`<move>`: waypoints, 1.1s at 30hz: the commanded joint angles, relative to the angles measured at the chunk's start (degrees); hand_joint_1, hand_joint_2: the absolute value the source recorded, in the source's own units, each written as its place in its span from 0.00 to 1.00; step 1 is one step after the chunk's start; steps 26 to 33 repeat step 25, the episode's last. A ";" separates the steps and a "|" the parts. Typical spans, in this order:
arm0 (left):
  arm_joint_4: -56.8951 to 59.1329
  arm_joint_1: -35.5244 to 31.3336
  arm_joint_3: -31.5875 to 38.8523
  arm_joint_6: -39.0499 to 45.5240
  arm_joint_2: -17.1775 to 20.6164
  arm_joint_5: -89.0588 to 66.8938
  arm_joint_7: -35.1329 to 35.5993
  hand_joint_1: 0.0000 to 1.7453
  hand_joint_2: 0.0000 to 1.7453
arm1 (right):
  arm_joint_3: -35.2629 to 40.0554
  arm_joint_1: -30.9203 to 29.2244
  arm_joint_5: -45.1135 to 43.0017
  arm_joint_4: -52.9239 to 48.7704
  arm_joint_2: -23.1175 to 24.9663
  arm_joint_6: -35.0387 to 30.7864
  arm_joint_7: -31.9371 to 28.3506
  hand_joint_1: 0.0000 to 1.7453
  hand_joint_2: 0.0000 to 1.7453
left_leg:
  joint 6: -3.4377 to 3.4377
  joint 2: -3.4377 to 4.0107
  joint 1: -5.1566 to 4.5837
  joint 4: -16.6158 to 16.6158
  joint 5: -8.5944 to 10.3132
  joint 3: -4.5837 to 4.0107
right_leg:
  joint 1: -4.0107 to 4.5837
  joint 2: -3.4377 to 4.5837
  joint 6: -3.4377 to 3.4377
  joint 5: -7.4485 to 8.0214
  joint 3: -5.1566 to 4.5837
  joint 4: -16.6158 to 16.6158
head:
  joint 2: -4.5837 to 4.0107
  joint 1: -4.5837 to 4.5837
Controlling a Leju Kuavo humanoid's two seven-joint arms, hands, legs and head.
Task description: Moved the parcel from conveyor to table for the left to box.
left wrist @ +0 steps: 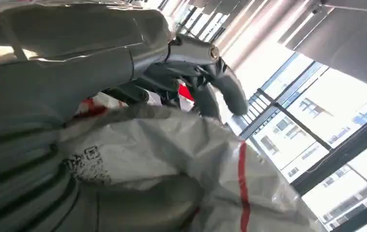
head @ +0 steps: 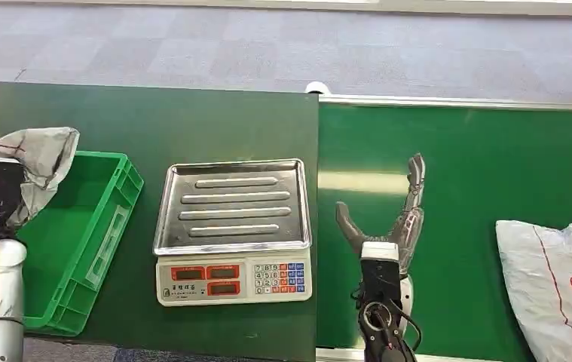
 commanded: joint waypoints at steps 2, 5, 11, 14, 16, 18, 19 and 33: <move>-11.54 6.63 3.37 1.17 -4.79 0.97 -0.83 0.00 1.00 | -0.76 -1.46 0.78 3.55 -0.05 2.43 1.59 0.00 1.00 | 0.12 0.00 0.02 -0.10 -0.02 0.16 | 0.06 -0.06 -0.12 0.01 0.17 -0.13 | 0.00 -0.02; -14.96 8.94 4.24 1.29 -5.06 1.31 0.12 0.00 1.00 | -0.44 -2.10 0.74 4.49 -0.10 3.01 1.59 0.00 1.00 | 0.06 0.05 0.02 -0.05 -0.02 0.06 | 0.04 -0.01 -0.09 0.03 0.05 -0.07 | 0.00 -0.02; -28.14 13.56 2.21 5.27 -10.09 -0.76 -2.63 0.00 1.00 | -0.78 -1.86 1.44 4.02 -0.98 1.71 2.92 0.00 1.00 | 0.11 -0.06 0.03 -0.06 0.00 0.06 | 0.05 -0.10 -0.08 0.02 0.10 -0.12 | 0.00 -0.02; -40.69 19.19 -5.18 7.54 -12.83 0.93 -6.46 0.00 1.00 | -1.25 -1.13 2.99 2.65 -1.88 2.10 4.52 0.00 1.00 | 0.12 -0.13 0.02 -0.01 -0.03 0.00 | 0.04 -0.16 -0.02 -0.01 0.08 -0.11 | 0.00 0.00; -45.99 24.48 -13.11 5.80 -13.21 3.74 -9.27 0.00 1.00 | -1.45 -0.67 3.15 1.87 -2.95 4.52 6.17 0.00 1.00 | 0.27 -0.22 0.03 -0.07 -0.06 0.15 | 0.08 -0.29 -0.09 -0.03 0.32 -0.26 | 0.00 -0.02; -48.22 31.77 -24.15 4.02 -14.38 8.48 -11.03 0.00 1.00 | -2.14 1.19 2.54 -0.04 -4.22 8.43 6.89 0.00 1.00 | 0.21 -0.29 -0.06 -0.10 -0.05 0.17 | -0.01 -0.34 -0.04 -0.06 0.33 -0.27 | 0.00 0.00; -48.81 34.32 -28.36 2.29 -15.52 14.73 -11.61 0.00 1.00 | -2.41 2.23 2.28 -1.00 -4.71 9.93 6.95 0.00 1.00 | 0.16 -0.18 -0.10 -0.12 -0.06 0.19 | -0.07 -0.22 -0.02 -0.05 0.28 -0.26 | 0.00 -0.04; -44.08 38.87 -37.00 1.82 -16.78 21.05 -14.00 0.00 1.00 | -1.76 8.15 3.42 -4.25 -7.63 12.71 7.98 0.00 1.00 | 0.23 -0.21 -0.13 -0.07 -0.24 0.16 | -0.11 -0.28 0.00 -0.12 0.25 -0.27 | 0.00 0.02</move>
